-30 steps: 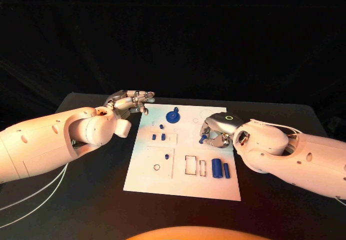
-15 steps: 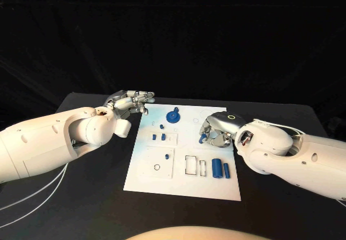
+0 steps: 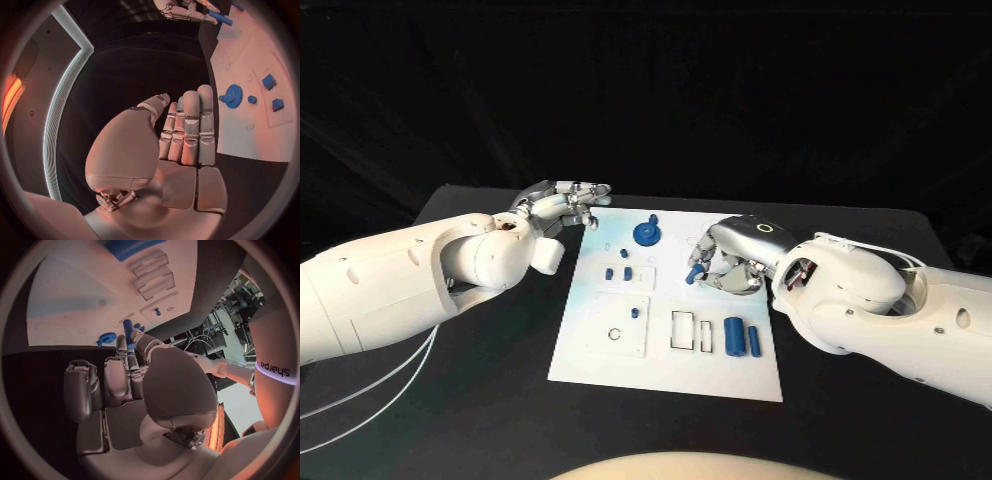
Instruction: Assemble the parts on the task board
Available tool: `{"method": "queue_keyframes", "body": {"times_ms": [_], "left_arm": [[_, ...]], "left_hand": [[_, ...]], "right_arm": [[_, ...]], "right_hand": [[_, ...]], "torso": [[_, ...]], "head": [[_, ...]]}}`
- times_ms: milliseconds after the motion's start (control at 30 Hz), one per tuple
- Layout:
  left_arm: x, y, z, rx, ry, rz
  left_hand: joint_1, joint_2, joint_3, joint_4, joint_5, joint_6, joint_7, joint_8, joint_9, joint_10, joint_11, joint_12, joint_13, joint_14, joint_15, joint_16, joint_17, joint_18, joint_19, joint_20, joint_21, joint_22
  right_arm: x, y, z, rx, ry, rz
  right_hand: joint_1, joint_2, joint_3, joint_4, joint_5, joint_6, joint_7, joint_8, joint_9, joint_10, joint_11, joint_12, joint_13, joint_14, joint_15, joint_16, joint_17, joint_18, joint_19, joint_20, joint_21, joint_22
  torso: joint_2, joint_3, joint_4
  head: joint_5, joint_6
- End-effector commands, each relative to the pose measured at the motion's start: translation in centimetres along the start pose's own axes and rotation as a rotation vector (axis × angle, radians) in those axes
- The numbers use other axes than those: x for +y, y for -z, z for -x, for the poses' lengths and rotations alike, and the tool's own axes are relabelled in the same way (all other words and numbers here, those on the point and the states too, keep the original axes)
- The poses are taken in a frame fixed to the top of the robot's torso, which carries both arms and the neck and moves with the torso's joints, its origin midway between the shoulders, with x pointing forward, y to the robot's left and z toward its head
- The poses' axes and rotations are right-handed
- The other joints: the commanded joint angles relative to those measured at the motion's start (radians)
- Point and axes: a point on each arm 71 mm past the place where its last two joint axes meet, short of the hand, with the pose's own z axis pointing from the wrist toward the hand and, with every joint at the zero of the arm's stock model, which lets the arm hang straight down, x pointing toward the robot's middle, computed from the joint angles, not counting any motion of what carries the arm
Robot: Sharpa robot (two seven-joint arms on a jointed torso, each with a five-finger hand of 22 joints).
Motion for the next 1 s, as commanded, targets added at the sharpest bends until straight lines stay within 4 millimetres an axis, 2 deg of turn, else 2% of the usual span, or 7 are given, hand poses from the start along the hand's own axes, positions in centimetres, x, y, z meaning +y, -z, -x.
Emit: {"method": "queue_keyframes", "body": {"times_ms": [33,167,267,433,533,667,1000], "left_arm": [[0.0,-0.1,-0.4,0.022,0.006,-0.002],[0.1,-0.2,-0.6,0.026,0.007,-0.001],[0.2,-0.3,-0.8,0.032,0.009,0.0],[0.3,-0.5,-1.0,0.035,0.01,0.001],[0.4,-0.6,-1.2,0.04,0.011,0.002],[0.4,-0.6,-1.3,0.044,0.012,0.002],[0.4,-0.7,-1.4,0.047,0.013,0.003]], "left_hand": [[0.001,0.008,-0.004,0.0,-0.001,-0.005,0.0,0.0,-0.002,-0.008,-0.002,0.004,0.001,-0.009,-0.001,-0.003,-0.001,0.013,0.002,0.006,-0.006,-0.001],[0.001,0.008,-0.004,0.0,-0.001,-0.005,0.0,0.0,-0.002,-0.008,-0.002,0.004,0.001,-0.009,-0.001,-0.003,-0.001,0.013,0.002,0.006,-0.006,-0.001],[0.001,0.008,-0.004,0.0,-0.001,-0.005,0.0,0.0,-0.002,-0.008,-0.002,0.004,0.001,-0.009,-0.001,-0.003,-0.001,0.013,0.002,0.006,-0.006,-0.001],[0.002,0.008,-0.004,-0.001,-0.001,-0.006,0.0,0.0,-0.002,-0.009,-0.002,0.005,0.001,-0.009,-0.001,-0.003,-0.001,0.013,0.002,0.006,-0.006,-0.002],[0.002,0.008,-0.004,-0.001,-0.001,-0.006,0.0,0.0,-0.002,-0.009,-0.002,0.005,0.001,-0.009,-0.001,-0.003,-0.001,0.013,0.002,0.006,-0.006,-0.002],[0.002,0.008,-0.004,-0.001,-0.001,-0.006,0.0,0.0,-0.002,-0.009,-0.002,0.005,0.001,-0.009,-0.001,-0.003,-0.001,0.013,0.002,0.006,-0.006,-0.002],[0.002,0.008,-0.004,-0.001,-0.001,-0.006,0.0,0.0,-0.002,-0.009,-0.002,0.005,0.001,-0.009,-0.001,-0.003,-0.001,0.013,0.002,0.006,-0.006,-0.002]], "right_arm": [[1.6,-0.3,0.0,-0.01,-0.034,0.054],[3.7,-1.1,-0.8,-0.013,-0.049,0.111],[5.1,-1.6,-1.5,-0.011,-0.063,0.149],[7.1,-2.4,-3.0,0.0,-0.092,0.193],[7.9,-2.9,-4.1,0.012,-0.106,0.21],[8.4,-3.3,-5.0,0.024,-0.115,0.216],[9.0,-4.1,-7.1,0.055,-0.123,0.218]], "right_hand": [[0.003,0.007,0.002,-0.001,0.003,0.017,0.003,0.003,0.051,0.009,0.002,-0.005,-0.002,0.029,0.006,-0.005,-0.001,-0.007,0.056,0.008,0.003,0.223],[0.003,0.006,0.001,-0.001,0.004,0.016,0.004,0.002,0.051,0.01,0.002,-0.008,-0.003,0.029,0.006,-0.007,-0.003,-0.006,0.056,0.008,0.001,0.222],[0.004,0.006,0.002,-0.002,0.006,0.016,0.004,0.002,0.052,0.011,0.002,-0.011,-0.005,0.029,0.006,-0.007,-0.003,-0.006,0.056,0.007,0.001,0.222],[0.006,0.007,0.003,-0.005,0.012,0.015,0.006,0.0,0.053,0.014,0.003,-0.017,-0.008,0.029,0.006,-0.008,-0.004,-0.006,0.056,0.008,0.001,0.222],[0.007,0.007,0.003,-0.006,0.016,0.015,0.006,0.0,0.054,0.016,0.003,-0.021,-0.01,0.029,0.006,-0.008,-0.004,-0.006,0.056,0.008,0.002,0.222],[0.008,0.007,0.004,-0.008,0.019,0.015,0.007,-0.001,0.054,0.017,0.003,-0.024,-0.012,0.029,0.007,-0.008,-0.004,-0.006,0.055,0.008,0.0,0.222],[0.01,0.008,0.004,-0.01,0.023,0.014,0.008,-0.001,0.055,0.019,0.004,-0.028,-0.014,0.029,0.007,-0.007,-0.003,-0.006,0.056,0.008,0.001,0.222]], "torso": [[0.0,-0.0001,0.0005],[-0.002,-0.001,0.0005],[-0.002,-0.0012,0.0033],[-0.001,-0.0012,0.0],[0.0,-0.0017,0.0008],[0.0,-0.0018,0.0028],[0.0,-0.0011,0.0011]], "head": [[0.007,-0.001],[0.017,-0.002],[0.027,-0.003],[0.046,-0.008],[0.054,-0.011],[0.059,-0.016],[0.079,-0.025]]}}
